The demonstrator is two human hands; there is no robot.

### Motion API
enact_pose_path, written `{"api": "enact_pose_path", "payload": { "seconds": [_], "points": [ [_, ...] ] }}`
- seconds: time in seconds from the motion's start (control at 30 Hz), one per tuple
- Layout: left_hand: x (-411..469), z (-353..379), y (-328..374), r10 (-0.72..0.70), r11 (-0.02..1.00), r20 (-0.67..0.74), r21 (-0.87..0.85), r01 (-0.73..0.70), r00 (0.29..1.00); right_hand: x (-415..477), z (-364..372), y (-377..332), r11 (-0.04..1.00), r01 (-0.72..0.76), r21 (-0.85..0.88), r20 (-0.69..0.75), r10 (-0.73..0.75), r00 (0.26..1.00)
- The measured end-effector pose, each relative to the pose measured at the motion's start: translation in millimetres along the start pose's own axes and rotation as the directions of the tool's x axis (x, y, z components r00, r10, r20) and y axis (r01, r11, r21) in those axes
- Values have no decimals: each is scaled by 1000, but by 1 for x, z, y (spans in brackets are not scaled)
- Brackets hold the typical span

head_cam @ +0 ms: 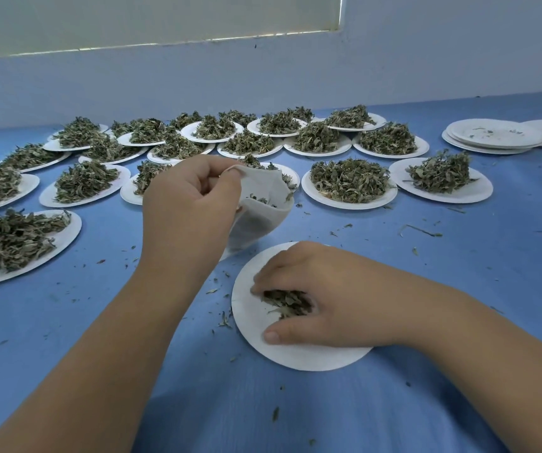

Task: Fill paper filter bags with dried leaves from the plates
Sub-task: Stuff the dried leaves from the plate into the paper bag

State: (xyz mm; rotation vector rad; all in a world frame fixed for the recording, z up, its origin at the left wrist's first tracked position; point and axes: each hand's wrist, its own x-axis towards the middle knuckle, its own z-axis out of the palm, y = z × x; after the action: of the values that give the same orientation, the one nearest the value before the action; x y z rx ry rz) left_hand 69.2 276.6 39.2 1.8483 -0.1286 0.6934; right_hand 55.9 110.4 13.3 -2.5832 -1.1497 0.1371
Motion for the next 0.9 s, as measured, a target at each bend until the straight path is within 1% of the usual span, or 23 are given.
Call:
{"api": "enact_pose_path", "payload": {
  "seconds": [0.2, 0.4, 0.47, 0.6, 0.77, 0.9],
  "points": [
    [0, 0, 0, 12, 1000, 7, 6, -13, 1000, -9, -13, 6, 995, -21, 95, 9, 21, 1000],
    [0, 0, -2, 11, 1000, 7, 8, -11, 1000, -8, -6, 4, 999, 46, -5, 80, -45, 996],
    [0, 0, -2, 15, 1000, 13, 13, -15, 1000, -9, -8, 4, 999, 49, 9, 75, -49, 996],
    [0, -1, -2, 27, 1000, 25, 13, -27, 999, -15, -18, 10, 997, -2, 80, 65, -3, 998],
    [-1, 0, -2, 19, 1000, 32, 8, -20, 999, -18, -18, 15, 996, -93, 17, 145, 89, 985],
    [0, -1, -2, 22, 1000, 31, 10, -22, 999, -15, -12, 12, 995, -99, 28, 149, 94, 984]
  ]
}}
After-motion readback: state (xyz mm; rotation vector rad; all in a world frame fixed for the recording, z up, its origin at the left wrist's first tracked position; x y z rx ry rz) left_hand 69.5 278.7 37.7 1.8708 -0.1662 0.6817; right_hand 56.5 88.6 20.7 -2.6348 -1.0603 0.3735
